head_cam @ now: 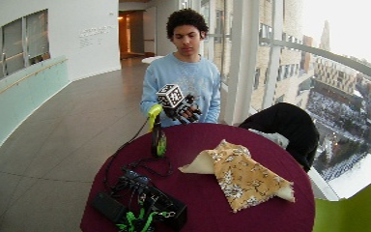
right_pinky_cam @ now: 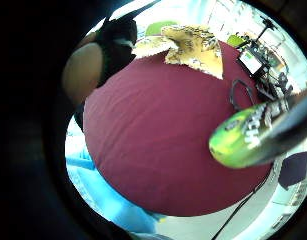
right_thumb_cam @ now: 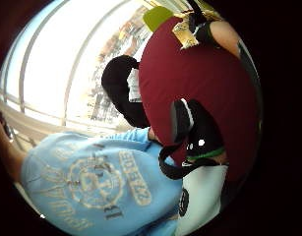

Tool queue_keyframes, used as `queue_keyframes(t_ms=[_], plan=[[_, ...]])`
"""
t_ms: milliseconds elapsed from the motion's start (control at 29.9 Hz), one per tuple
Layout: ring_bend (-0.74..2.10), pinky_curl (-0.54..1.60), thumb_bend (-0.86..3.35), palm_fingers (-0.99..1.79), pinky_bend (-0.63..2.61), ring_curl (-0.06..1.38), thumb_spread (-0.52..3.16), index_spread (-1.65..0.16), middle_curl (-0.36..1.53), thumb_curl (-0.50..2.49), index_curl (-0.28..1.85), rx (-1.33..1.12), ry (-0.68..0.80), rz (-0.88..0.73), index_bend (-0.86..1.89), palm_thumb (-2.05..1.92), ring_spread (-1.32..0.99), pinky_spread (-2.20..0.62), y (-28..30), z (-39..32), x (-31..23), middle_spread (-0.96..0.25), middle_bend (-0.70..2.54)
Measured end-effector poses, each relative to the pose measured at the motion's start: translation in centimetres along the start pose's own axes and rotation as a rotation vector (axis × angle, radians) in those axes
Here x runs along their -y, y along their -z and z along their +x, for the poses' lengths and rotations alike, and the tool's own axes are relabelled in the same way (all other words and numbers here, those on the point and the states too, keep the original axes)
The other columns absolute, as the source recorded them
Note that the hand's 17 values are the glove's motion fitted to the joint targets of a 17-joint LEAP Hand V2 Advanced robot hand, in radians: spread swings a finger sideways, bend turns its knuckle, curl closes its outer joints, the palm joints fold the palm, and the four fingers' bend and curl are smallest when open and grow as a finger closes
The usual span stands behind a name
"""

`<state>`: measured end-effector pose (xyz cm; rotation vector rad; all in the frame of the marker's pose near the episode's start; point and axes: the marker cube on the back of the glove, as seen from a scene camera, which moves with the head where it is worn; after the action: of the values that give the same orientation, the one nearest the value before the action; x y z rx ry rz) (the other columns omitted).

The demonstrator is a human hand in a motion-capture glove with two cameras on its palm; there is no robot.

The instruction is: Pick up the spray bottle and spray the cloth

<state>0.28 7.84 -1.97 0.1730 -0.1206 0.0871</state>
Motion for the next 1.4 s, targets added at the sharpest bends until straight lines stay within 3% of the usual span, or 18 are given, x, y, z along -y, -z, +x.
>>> queue_keyframes(t_ms=[201,434,602,769,1003,1170,1303,1404], plan=[[0.19,0.27,0.23,0.67,0.19,0.19,1.18,-0.35,0.31,0.30,0.33,0.053,-0.071,0.136,0.20,0.66,0.03,0.24,1.5,0.1,-4.8,-0.03,0.25],[0.32,0.28,0.20,0.73,0.19,0.25,1.20,-0.37,0.33,0.33,0.30,0.237,-0.165,0.382,0.09,0.68,0.01,0.23,3.6,2.3,-6.8,-0.04,0.24],[0.37,0.30,0.17,0.74,0.21,0.28,1.20,-0.37,0.35,0.34,0.28,0.472,-0.274,0.400,0.09,0.70,-0.01,0.22,3.9,4.8,-7.9,-0.04,0.24],[0.34,0.33,0.12,0.64,0.28,0.29,1.19,-0.39,0.35,0.34,0.26,0.646,-0.401,0.590,0.08,0.68,0.01,0.22,3.4,8.2,-6.1,-0.04,0.22],[0.32,0.35,0.07,0.61,0.32,0.29,1.17,-0.39,0.37,0.34,0.24,0.636,-0.505,0.614,0.10,0.67,0.02,0.22,2.3,11.8,-5.5,-0.03,0.22],[0.32,0.36,0.04,0.61,0.34,0.30,1.16,-0.37,0.37,0.35,0.24,0.612,-0.387,0.586,0.13,0.68,0.02,0.21,1.9,14.3,-4.8,-0.03,0.19],[0.34,0.36,0.02,0.62,0.34,0.31,1.16,-0.36,0.37,0.35,0.24,0.635,-0.561,0.681,0.11,0.69,0.03,0.20,2.2,15.5,-2.3,-0.03,0.21],[0.35,0.35,0.01,0.65,0.33,0.31,1.15,-0.35,0.38,0.35,0.24,0.640,-0.585,0.697,0.11,0.71,0.03,0.20,2.2,16.0,-1.4,-0.03,0.23]])
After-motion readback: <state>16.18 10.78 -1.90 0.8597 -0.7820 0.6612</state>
